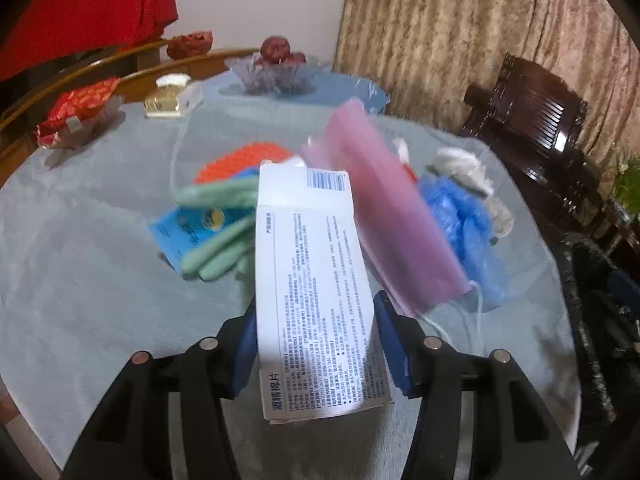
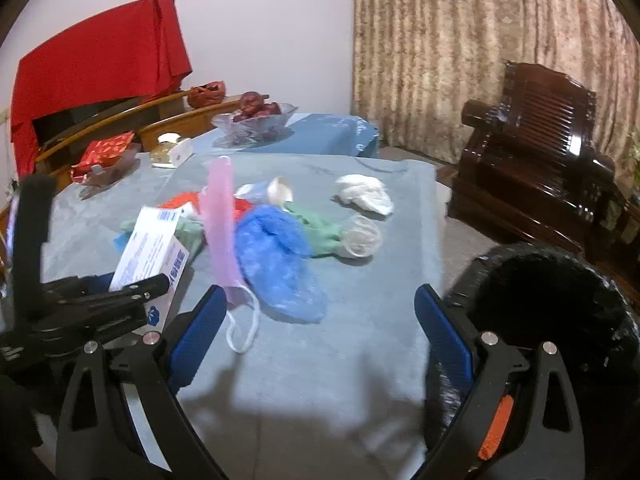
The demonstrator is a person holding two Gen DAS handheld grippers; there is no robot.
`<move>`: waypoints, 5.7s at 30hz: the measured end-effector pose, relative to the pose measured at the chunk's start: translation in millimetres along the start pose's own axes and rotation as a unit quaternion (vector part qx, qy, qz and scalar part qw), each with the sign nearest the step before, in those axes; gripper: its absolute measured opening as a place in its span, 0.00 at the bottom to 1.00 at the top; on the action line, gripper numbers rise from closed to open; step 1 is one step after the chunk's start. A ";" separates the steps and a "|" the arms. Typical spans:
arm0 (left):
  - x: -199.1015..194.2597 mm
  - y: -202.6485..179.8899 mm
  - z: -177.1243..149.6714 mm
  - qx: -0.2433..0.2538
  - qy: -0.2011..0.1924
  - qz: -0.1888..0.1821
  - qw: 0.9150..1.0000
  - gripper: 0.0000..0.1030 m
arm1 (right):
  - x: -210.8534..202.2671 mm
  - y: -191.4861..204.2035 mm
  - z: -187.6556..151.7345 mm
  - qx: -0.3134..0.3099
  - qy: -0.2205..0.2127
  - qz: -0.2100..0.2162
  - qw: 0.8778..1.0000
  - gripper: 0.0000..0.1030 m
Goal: Collect trash
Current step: 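Grasp the pink face mask with the right tool while the left tool holds the box, then carry the box and mask over the bin and open both tools, then return both tools to the table and reach the right tool to the blue bag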
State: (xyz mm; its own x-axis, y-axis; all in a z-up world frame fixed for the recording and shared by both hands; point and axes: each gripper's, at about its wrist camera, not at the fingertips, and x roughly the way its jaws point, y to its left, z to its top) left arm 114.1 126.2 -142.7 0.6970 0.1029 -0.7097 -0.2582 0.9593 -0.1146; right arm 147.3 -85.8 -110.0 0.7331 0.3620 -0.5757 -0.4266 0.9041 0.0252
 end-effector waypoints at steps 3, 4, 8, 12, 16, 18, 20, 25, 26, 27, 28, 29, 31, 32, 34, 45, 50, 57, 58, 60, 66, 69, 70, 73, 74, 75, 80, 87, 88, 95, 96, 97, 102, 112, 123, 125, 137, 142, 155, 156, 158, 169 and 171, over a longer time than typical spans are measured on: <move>-17.4 5.6 3.2 0.002 -0.017 -0.006 1.000 0.52 | 5.4 13.8 5.7 -0.009 -0.003 0.013 1.000 0.89; -21.1 7.6 4.7 0.002 -0.022 -0.006 1.000 0.52 | 7.7 18.9 8.0 -0.013 -0.004 0.018 1.000 0.88; -34.0 22.1 11.0 -0.002 -0.042 0.001 0.999 0.52 | 18.7 33.3 15.2 -0.018 0.000 0.038 0.999 0.80; -37.9 34.7 15.9 -0.001 -0.055 0.016 0.998 0.52 | 34.7 51.2 18.7 -0.029 0.007 0.054 0.998 0.70; -35.6 47.8 17.8 -0.001 -0.056 0.026 0.998 0.52 | 49.7 65.2 18.3 -0.040 0.017 0.064 0.997 0.60; -34.4 52.6 17.3 -0.002 -0.054 0.029 0.998 0.52 | 58.5 70.9 18.3 -0.042 0.027 0.070 0.996 0.52; -33.2 57.3 16.7 -0.003 -0.053 0.031 0.998 0.52 | 63.2 74.5 17.3 -0.041 0.032 0.073 0.996 0.49; -33.7 61.7 15.0 -0.004 -0.052 0.032 0.998 0.52 | 82.0 81.7 14.5 -0.051 0.060 0.070 0.994 0.37; -33.4 62.2 14.8 -0.005 -0.052 0.032 0.998 0.52 | 86.0 82.7 13.6 -0.053 0.068 0.067 0.994 0.32; -33.6 62.2 14.7 -0.006 -0.052 0.032 0.998 0.52 | 88.4 82.6 12.6 -0.054 0.073 0.069 0.993 0.22; -33.6 62.7 14.8 -0.006 -0.052 0.031 0.998 0.52 | 91.2 83.5 11.6 -0.054 0.083 0.079 0.992 0.16; -33.1 63.1 14.7 -0.007 -0.052 0.031 0.998 0.52 | 91.5 84.5 11.1 -0.054 0.087 0.085 0.991 0.08; -32.9 63.4 14.5 -0.007 -0.052 0.031 0.998 0.52 | 87.1 87.0 10.9 -0.061 0.083 0.090 0.991 0.05; -32.9 63.3 14.9 -0.007 -0.052 0.030 0.998 0.52 | 83.9 87.1 11.8 -0.062 0.081 0.093 0.990 0.03; -33.3 63.2 15.0 -0.007 -0.052 0.030 0.998 0.52 | 74.8 87.0 16.5 -0.060 0.072 0.101 0.991 0.02; -51.2 38.6 19.7 0.007 -0.072 0.011 0.997 0.52 | 19.6 63.4 46.6 -0.031 0.017 0.109 0.993 0.02; -62.3 18.6 24.4 0.017 -0.083 -0.006 0.996 0.52 | -2.2 47.8 51.1 -0.021 0.000 0.100 0.995 0.02; -74.5 -14.7 30.7 0.033 -0.094 -0.039 0.994 0.52 | -33.2 19.5 50.6 -0.006 -0.021 0.082 0.996 0.02; -75.9 -20.6 31.1 0.036 -0.095 -0.044 0.994 0.52 | -37.7 14.4 49.8 -0.003 -0.024 0.077 0.997 0.02; -76.6 -29.5 32.3 0.042 -0.097 -0.053 0.993 0.52 | -46.4 3.2 47.8 0.003 -0.030 0.067 0.997 0.02; -78.8 -72.9 34.3 0.065 -0.098 -0.092 0.989 0.52 | -70.7 -34.1 38.9 0.019 -0.040 0.031 0.999 0.02; -78.6 -96.7 34.2 0.077 -0.096 -0.111 0.986 0.52 | -82.7 -56.9 31.9 0.032 -0.042 0.008 0.999 0.02; -78.7 -103.0 33.9 0.080 -0.096 -0.117 0.985 0.52 | -85.6 -62.2 29.3 0.035 -0.042 0.002 0.998 0.02; -78.4 -130.2 32.8 0.095 -0.095 -0.138 0.981 0.52 | -97.1 -84.9 19.9 0.048 -0.044 -0.022 0.998 0.02; -78.4 -136.5 32.4 0.098 -0.095 -0.143 0.980 0.52 | -100.5 -91.2 16.7 0.051 -0.044 -0.030 0.997 0.02; -78.0 -144.3 31.9 0.102 -0.094 -0.149 0.979 0.52 | -105.1 -100.4 12.9 0.057 -0.045 -0.039 0.997 0.02; -74.9 -188.0 26.3 0.126 -0.092 -0.184 0.971 0.52 | -119.8 -137.2 -4.2 0.080 -0.044 -0.076 0.993 0.02; -70.0 -243.2 15.9 0.154 -0.086 -0.226 0.958 0.52 | -134.9 -182.3 -30.2 0.110 -0.038 -0.124 0.985 0.02; -69.2 -249.4 14.6 0.160 -0.084 -0.230 0.956 0.52 | -134.9 -186.8 -33.0 0.113 -0.037 -0.129 0.984 0.02; -58.2 -286.9 8.2 0.180 -0.069 -0.254 0.948 0.52 | -136.8 -220.1 -57.9 0.142 -0.020 -0.160 0.977 0.02; -55.9 -291.5 6.3 0.183 -0.066 -0.256 0.947 0.52 | -136.0 -221.5 -60.8 0.144 -0.018 -0.163 0.976 0.02; -54.2 -297.3 4.1 0.185 -0.064 -0.257 0.946 0.52 | -135.2 -224.5 -62.8 0.147 -0.015 -0.166 0.975 0.02; -41.7 -311.3 -3.2 0.195 -0.045 -0.265 0.943 0.53 | -130.4 -240.9 -78.5 0.165 -0.002 -0.175 0.971 0.02; -20.2 -320.4 -11.1 0.199 -0.007 -0.271 0.942 0.57 | -115.4 -247.1 -97.8 0.179 0.029 -0.183 0.966 0.06; -30.8 -290.2 2.4 0.175 -0.030 -0.249 0.952 0.86 | -126.4 -240.7 -94.5 0.202 0.006 -0.209 0.957 0.91; -35.7 -279.9 6.6 0.171 -0.039 -0.242 0.954 0.88 | -128.9 -237.0 -91.1 0.207 0.002 -0.203 0.957 0.92; -59.3 -173.6 22.5 0.135 -0.083 -0.158 0.975 0.90 | -116.0 -176.7 -40.4 0.156 -0.036 -0.136 0.978 0.92; -66.4 -120.1 25.4 0.106 -0.098 -0.112 0.983 0.90 | -95.2 -136.5 -19.6 0.122 -0.037 -0.094 0.987 0.92; -62.6 -3.9 34.3 0.047 -0.121 -0.013 0.992 0.90 | -24.0 -34.9 21.5 0.049 -0.027 -0.004 0.998 0.92; -59.7 2.4 34.3 0.046 -0.120 -0.006 0.992 0.89 | -17.8 -29.8 23.5 0.047 -0.026 -0.001 0.999 0.92; -54.5 11.9 33.6 0.043 -0.117 0.000 0.992 0.89 | -0.8 -18.0 27.0 0.042 -0.018 0.007 0.999 0.92; -20.0 49.5 36.2 0.035 -0.094 0.016 0.995 0.88 | 70.5 20.1 30.6 0.040 0.015 0.014 0.999 0.92; -15.7 56.1 36.2 0.033 -0.090 0.018 0.995 0.87 | 82.5 23.0 29.5 0.040 0.023 0.014 0.999 0.92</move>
State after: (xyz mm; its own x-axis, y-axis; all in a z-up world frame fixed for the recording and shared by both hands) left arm 112.9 187.9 -112.8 0.7986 0.1776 -0.5751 -0.2452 0.9686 -0.0414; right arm 213.6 -28.5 -132.8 0.6954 0.3780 -0.6112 -0.4010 0.9099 0.1064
